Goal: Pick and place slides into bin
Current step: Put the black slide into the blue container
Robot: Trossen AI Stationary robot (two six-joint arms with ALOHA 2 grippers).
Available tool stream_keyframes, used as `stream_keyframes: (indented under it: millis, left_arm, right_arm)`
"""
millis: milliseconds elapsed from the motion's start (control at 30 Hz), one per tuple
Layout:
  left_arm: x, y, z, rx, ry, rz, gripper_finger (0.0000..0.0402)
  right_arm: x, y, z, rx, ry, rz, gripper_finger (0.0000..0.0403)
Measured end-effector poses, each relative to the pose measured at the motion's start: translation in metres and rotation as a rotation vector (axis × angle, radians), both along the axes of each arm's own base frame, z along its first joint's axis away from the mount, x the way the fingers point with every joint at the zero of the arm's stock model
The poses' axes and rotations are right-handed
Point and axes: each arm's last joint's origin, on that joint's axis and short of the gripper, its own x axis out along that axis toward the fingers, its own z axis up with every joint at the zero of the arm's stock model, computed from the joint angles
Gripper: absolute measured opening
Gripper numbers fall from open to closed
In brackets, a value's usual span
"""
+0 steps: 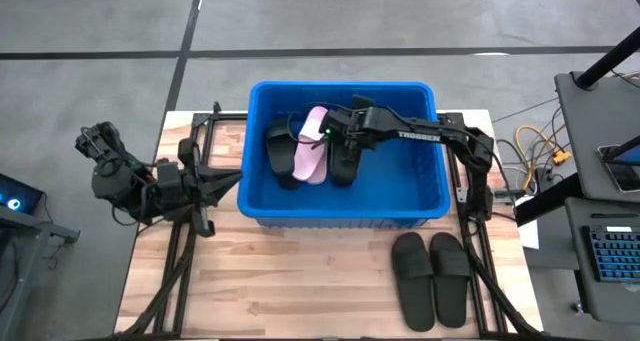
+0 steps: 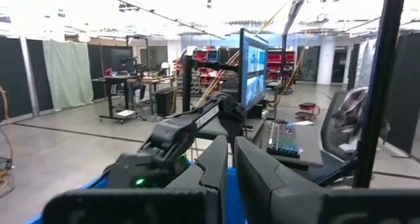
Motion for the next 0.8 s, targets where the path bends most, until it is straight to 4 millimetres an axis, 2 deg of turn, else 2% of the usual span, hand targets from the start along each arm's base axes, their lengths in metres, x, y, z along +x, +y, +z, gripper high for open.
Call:
stream_keyframes:
  millis: [100,233,533,800]
  left_arm:
    - [-0.003,0.002,0.002,-0.008,-0.008,-0.007,0.0015]
    - [-0.005,0.003,0.002,-0.010,-0.011,-0.006,0.0015]
    - [-0.004,0.003,0.001,-0.018,0.005,0.047,0.0015]
    - [-0.004,0.004,0.000,-0.024,0.011,0.074,0.0015]
  right_arm:
    - [0.000,-0.012,-0.008,0.003,0.041,-0.001,0.0012]
    - [-0.003,-0.025,-0.007,-0.006,0.041,0.005,0.0013]
    - [0.009,-0.030,-0.006,0.052,0.021,0.245,0.0013]
    - [0.004,-0.043,-0.008,0.028,0.024,0.180,0.0013]
